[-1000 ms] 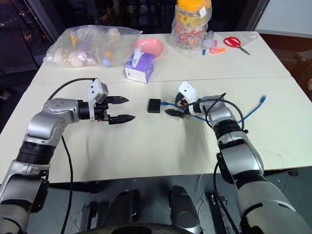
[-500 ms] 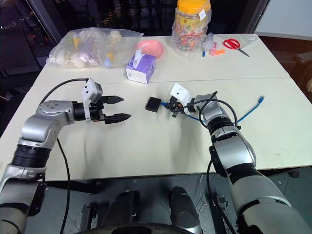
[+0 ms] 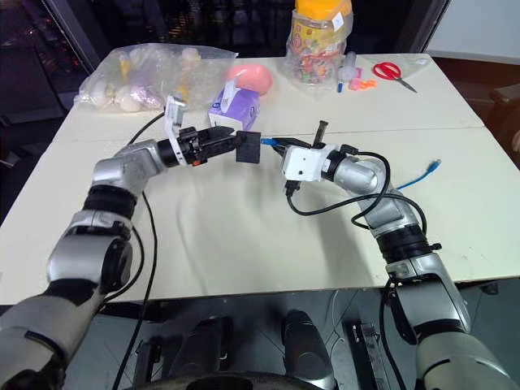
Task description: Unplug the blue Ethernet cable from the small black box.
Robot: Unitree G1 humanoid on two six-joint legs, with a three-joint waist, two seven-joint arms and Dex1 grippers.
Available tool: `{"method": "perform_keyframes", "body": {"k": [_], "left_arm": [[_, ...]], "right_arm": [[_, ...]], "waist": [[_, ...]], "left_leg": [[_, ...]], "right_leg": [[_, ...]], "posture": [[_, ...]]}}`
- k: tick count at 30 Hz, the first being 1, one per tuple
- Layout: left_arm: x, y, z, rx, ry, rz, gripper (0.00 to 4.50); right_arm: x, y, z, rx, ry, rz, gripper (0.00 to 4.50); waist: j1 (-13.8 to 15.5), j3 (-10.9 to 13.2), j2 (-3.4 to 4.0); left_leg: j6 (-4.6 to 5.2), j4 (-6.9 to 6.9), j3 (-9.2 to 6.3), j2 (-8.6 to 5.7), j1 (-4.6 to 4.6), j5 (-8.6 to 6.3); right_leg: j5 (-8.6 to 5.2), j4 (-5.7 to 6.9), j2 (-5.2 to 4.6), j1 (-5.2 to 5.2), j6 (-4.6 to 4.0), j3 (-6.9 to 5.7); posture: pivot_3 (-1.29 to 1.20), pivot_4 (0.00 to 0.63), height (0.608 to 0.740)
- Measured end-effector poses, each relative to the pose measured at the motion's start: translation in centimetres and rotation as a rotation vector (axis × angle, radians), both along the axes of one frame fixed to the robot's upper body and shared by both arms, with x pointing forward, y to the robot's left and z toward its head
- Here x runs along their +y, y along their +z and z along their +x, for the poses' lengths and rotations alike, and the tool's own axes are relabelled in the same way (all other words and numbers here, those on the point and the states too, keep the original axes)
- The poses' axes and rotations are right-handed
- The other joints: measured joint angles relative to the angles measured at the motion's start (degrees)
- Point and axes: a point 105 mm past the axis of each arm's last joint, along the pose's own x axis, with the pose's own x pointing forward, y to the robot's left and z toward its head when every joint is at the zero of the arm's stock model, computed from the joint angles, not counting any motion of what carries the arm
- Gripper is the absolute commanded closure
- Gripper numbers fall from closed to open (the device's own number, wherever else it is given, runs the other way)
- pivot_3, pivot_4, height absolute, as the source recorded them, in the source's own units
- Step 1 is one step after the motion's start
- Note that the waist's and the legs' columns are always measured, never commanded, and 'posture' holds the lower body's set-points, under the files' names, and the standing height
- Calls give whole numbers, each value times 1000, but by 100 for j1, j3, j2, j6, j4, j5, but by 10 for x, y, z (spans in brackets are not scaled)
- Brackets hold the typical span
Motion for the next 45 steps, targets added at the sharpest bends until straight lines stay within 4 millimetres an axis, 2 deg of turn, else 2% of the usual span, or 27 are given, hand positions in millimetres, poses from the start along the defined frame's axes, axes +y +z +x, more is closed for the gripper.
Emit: {"method": "perform_keyframes", "body": {"k": [1, 2, 5, 10, 12, 15, 19, 21, 22, 24, 27, 29, 31, 35, 45], "left_arm": [[-4, 4, 0, 5, -16, -27, 0], [-8, 8, 0, 11, -38, -52, 544], [-18, 8, -3, 20, -87, -77, 1575], [-21, 0, -7, 52, -126, -98, 3487], [-23, 3, -8, 43, -144, -103, 3995], [-23, 4, -8, 39, -147, -100, 3990], [-21, 3, -5, 44, -115, -88, 3990], [-19, 4, -3, 46, -97, -104, 3990], [-17, 5, -2, 49, -86, -111, 3990], [-12, 7, 0, 57, -62, -138, 3990], [-16, 11, 0, 117, -75, -250, 3990], [-22, 13, -4, 166, -117, -325, 3990], [-26, 15, -10, 212, -170, -397, 3990], [-24, 15, -20, 278, -234, -482, 3990], [-17, 14, -38, 355, -282, -530, 3990]], "right_arm": [[1, 4, -1, -13, 1, 5, 4442], [2, 8, -3, -24, -1, 10, 4500], [2, 13, -5, -33, -13, 20, 4500], [-4, 5, -5, 3, -51, 23, 4500], [-7, 3, -4, 16, -67, 25, 4500], [-7, 5, -5, 16, -71, 24, 4500], [-7, 3, -9, 36, -82, 18, 2849], [-18, -1, -12, 78, -144, 50, 1843], [-26, -3, -13, 124, -184, 117, 1843], [-32, 1, -17, 256, -225, 426, 1843], [-9, 12, -41, 562, -57, 962, 1843], [14, 14, -58, 777, 100, 1168, 1843], [23, 18, -65, 914, 195, 1321, 1843], [19, 22, -64, 984, 217, 1463, 1843], [15, 20, -52, 972, 185, 1524, 1843]], "waist": [[-2, 0, 0], [-10, 0, 0], [-15, 0, 0], [-5, 0, -1], [-4, 1, -2], [-3, 1, -2], [-1, 1, -2], [20, 1, -2], [40, 1, -2], [54, 2, -4], [61, 2, -3], [72, 2, -3], [91, 2, -3], [126, 2, -3], [123, 1, -2]], "left_leg": [[0, -1, 0, 0, 0, 0], [0, -3, 0, 0, 0, 0], [0, -11, 0, 0, 2, 0], [0, -11, -1, 0, -2, 0], [0, -7, -1, 0, -3, 0], [0, -7, -1, 0, -3, 0], [0, -9, -3, 0, -4, 0], [1, -10, -5, 1, -6, 0], [1, -10, -6, 1, -8, 0], [0, -10, -8, 2, -9, 0], [1, -12, -21, 8, -8, 0], [1, -10, -22, 7, -8, 0], [0, -4, -20, 6, -8, 0], [0, -5, -19, 6, -7, 0], [0, -13, -17, 7, -7, 0]], "right_leg": [[0, -2, 0, 1, 0, 0], [0, -4, 0, 1, 0, 0], [-1, -6, 0, 0, 0, 0], [-1, -6, 0, -3, 1, 0], [-1, -5, -1, -3, 1, 0], [-1, -4, -1, -3, 1, 0], [-1, -5, -1, -3, 1, -1], [-2, -6, 0, -4, 1, -3], [-2, -6, 0, -5, 1, -3], [-1, -1, 0, -8, 1, -3], [-2, 11, 3, -9, -1, -13], [-2, 11, 2, -8, -2, -15], [-1, 10, -2, -3, -3, -14], [0, 8, -2, -4, -4, -13], [-1, 6, -1, -10, -4, -13]], "posture": [[0, 150, 739], [0, 150, 739], [0, 150, 739], [0, 150, 739], [0, 150, 739], [0, 150, 739], [0, 150, 739], [0, 150, 739], [0, 150, 739], [0, 150, 739], [0, 150, 739], [0, 150, 739], [0, 150, 739], [0, 150, 739], [0, 150, 739]]}}
